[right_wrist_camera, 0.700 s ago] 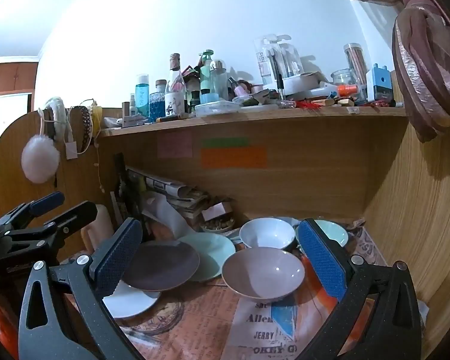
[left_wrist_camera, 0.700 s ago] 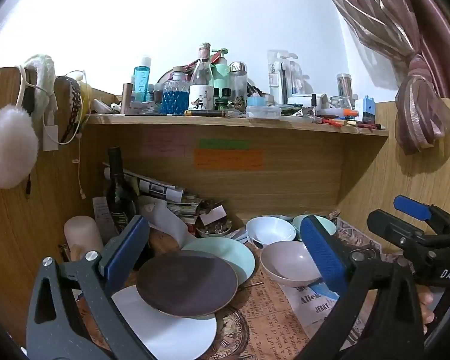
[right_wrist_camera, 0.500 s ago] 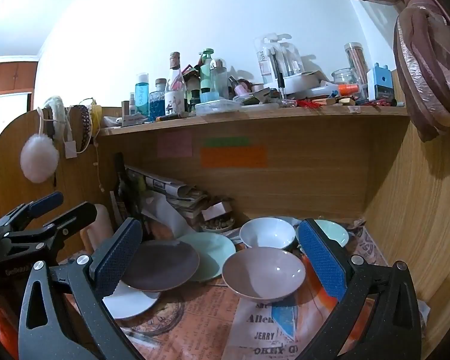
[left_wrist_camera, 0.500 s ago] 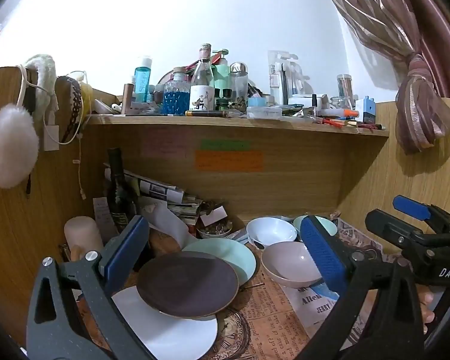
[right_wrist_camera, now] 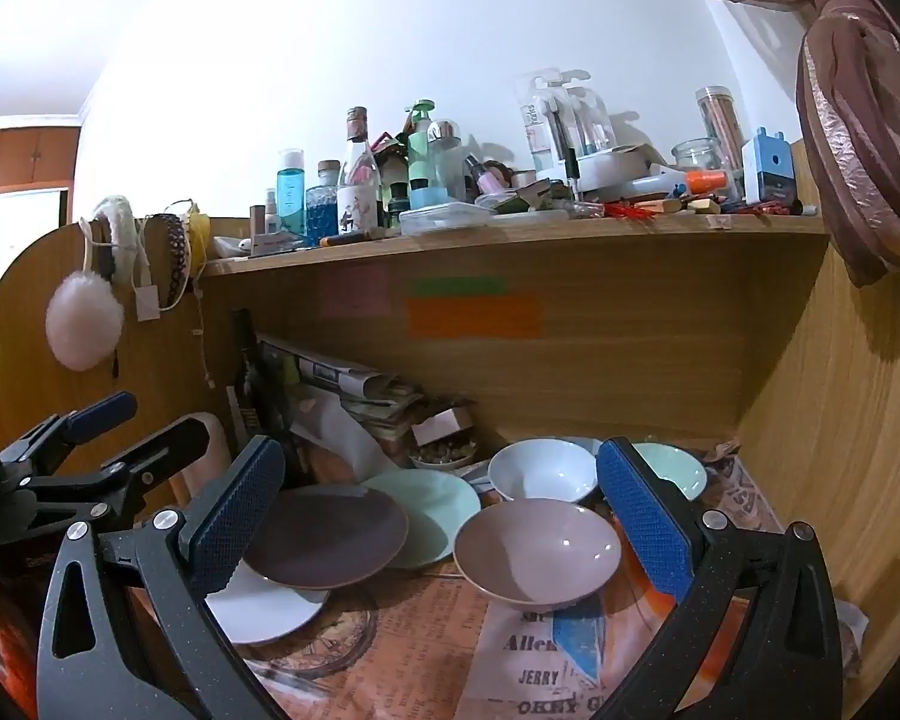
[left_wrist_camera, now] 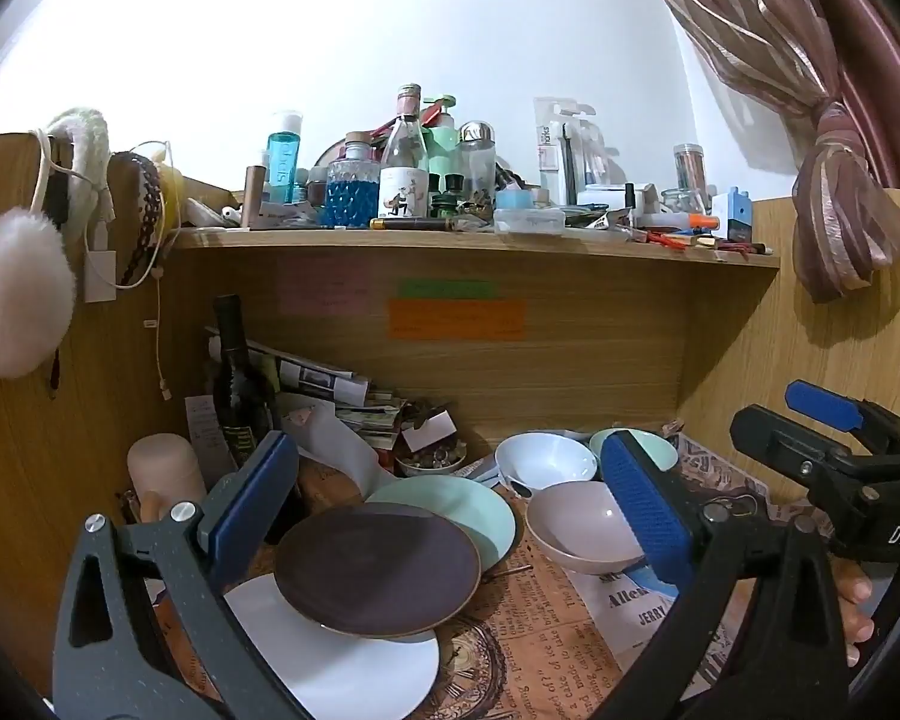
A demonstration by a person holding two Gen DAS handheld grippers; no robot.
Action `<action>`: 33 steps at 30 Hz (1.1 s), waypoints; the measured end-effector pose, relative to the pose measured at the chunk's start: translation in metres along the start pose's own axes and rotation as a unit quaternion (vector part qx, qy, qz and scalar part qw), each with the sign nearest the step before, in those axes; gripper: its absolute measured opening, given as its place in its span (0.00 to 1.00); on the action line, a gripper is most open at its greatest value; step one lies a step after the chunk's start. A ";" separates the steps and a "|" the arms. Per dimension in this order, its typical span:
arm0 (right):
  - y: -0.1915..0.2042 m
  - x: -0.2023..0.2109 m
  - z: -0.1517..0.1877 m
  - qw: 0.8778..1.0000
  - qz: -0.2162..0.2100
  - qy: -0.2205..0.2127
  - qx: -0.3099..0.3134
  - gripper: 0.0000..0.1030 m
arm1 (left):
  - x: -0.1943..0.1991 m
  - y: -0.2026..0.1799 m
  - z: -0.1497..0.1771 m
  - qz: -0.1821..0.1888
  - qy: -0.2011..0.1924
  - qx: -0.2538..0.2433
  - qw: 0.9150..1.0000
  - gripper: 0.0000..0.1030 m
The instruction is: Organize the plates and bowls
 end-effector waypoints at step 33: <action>0.005 -0.004 0.002 1.000 -0.011 -0.001 -0.006 1.00 | -0.004 0.000 0.004 0.003 0.006 -0.002 1.000 1.00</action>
Point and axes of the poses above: each gripper's, at about its wrist camera, not at the fingertips, and x roughly against the way its jaws point, y to its left, z to its underside, the point moved 3 cm from there along -x, roughly the way its jaws point, and after that the axes turned 10 degrees about x, right-handed, at the moved point
